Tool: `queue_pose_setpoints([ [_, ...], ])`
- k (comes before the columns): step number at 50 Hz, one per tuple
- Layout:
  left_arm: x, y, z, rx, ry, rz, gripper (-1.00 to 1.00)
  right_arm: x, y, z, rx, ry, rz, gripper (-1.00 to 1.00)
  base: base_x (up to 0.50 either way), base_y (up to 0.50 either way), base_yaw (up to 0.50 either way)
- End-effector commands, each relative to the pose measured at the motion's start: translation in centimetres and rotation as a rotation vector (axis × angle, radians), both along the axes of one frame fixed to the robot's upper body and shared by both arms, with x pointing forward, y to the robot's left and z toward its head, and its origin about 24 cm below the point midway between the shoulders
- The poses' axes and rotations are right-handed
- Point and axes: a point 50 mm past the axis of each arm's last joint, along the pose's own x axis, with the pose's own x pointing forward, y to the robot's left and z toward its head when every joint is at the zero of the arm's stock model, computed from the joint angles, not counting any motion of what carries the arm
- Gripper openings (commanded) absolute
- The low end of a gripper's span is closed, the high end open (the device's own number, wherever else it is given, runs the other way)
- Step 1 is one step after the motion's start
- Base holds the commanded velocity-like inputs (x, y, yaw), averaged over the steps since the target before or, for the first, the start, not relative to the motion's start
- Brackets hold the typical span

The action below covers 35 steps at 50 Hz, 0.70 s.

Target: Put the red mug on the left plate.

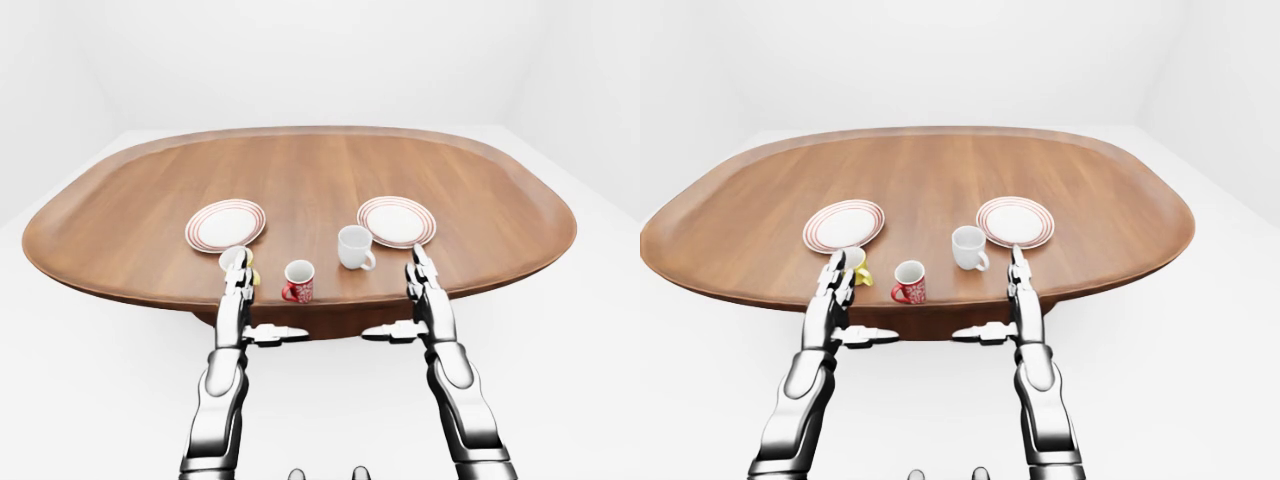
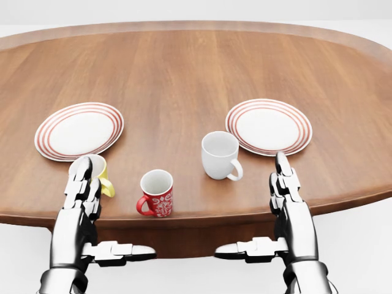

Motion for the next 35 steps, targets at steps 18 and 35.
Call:
queue_pose_setpoints([
  [18, -5.1, 1.8, 4.5, -0.027, -0.204, 0.045, 1.00, -5.7, -0.6, 4.9, -0.003, -0.159, 0.044, 1.00, 0.00, 0.00, 0.00],
  [35, -14.6, 5.1, 8.7, -0.090, -0.365, 0.166, 1.00, -13.4, -2.6, 7.2, -0.002, -0.221, -0.003, 1.00, 0.00, 0.00, 0.00],
])
